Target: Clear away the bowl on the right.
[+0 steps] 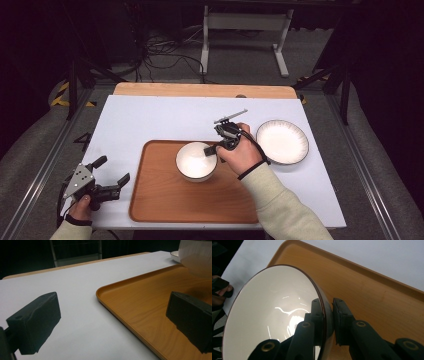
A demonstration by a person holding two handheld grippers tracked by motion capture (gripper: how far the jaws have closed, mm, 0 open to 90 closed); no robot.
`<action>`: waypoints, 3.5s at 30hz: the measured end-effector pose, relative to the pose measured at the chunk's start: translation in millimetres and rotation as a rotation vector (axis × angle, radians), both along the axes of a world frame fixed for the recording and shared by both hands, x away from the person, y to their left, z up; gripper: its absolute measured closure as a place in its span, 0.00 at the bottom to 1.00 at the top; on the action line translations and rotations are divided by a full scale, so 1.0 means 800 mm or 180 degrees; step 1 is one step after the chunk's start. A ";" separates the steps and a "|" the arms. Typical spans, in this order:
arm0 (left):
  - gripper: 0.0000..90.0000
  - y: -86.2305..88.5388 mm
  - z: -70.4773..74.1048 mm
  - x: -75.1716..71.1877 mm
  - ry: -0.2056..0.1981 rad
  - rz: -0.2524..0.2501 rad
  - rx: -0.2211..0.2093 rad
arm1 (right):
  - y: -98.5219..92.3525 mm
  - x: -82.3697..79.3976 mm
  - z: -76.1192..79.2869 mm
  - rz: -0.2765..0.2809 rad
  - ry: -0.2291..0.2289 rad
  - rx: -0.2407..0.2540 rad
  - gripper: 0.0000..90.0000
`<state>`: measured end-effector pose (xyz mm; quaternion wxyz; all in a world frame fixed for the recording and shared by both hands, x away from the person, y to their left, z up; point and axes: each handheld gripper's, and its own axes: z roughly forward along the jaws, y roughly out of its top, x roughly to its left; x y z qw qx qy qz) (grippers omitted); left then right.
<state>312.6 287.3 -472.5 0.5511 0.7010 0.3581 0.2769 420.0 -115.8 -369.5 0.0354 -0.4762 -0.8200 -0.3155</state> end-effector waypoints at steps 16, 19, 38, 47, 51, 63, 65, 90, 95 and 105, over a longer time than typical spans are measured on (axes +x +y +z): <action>0.00 0.000 0.000 0.000 -0.0007 0.0002 -0.0005 | 0.004 -0.002 -0.025 0.0028 0.0083 -0.0070 0.88; 0.00 0.000 0.000 0.000 -0.0007 0.0001 -0.0005 | 0.004 -0.002 -0.029 0.0038 0.0087 -0.0088 0.88; 0.00 0.000 0.000 0.000 -0.0007 0.0001 -0.0004 | 0.004 -0.003 -0.042 0.0027 0.0150 -0.0108 0.85; 0.00 0.000 0.000 0.000 -0.0006 0.0003 -0.0005 | 0.003 -0.003 -0.044 0.0016 0.0175 -0.0112 0.86; 0.00 0.000 0.000 0.000 -0.0007 0.0003 -0.0005 | 0.002 -0.003 -0.045 0.0001 0.0183 -0.0116 0.83; 0.00 0.000 0.000 0.000 -0.0008 0.0004 -0.0004 | -0.001 -0.003 -0.037 -0.0014 0.0080 -0.0030 0.74; 0.00 0.000 0.000 0.000 -0.0007 0.0003 -0.0004 | -0.002 -0.004 -0.032 -0.0016 0.0026 -0.0002 0.73; 0.00 -0.001 0.000 0.000 -0.0008 0.0008 -0.0002 | -0.030 -0.040 0.019 0.0215 -0.1343 0.0522 0.71; 0.00 0.000 0.000 0.000 -0.0002 0.0001 0.0009 | -0.038 -0.046 0.020 0.0292 -0.1684 0.0581 0.64; 0.00 -0.001 0.000 0.000 -0.0006 -0.0004 0.0008 | -0.047 -0.060 0.021 0.0424 -0.2221 0.0719 0.52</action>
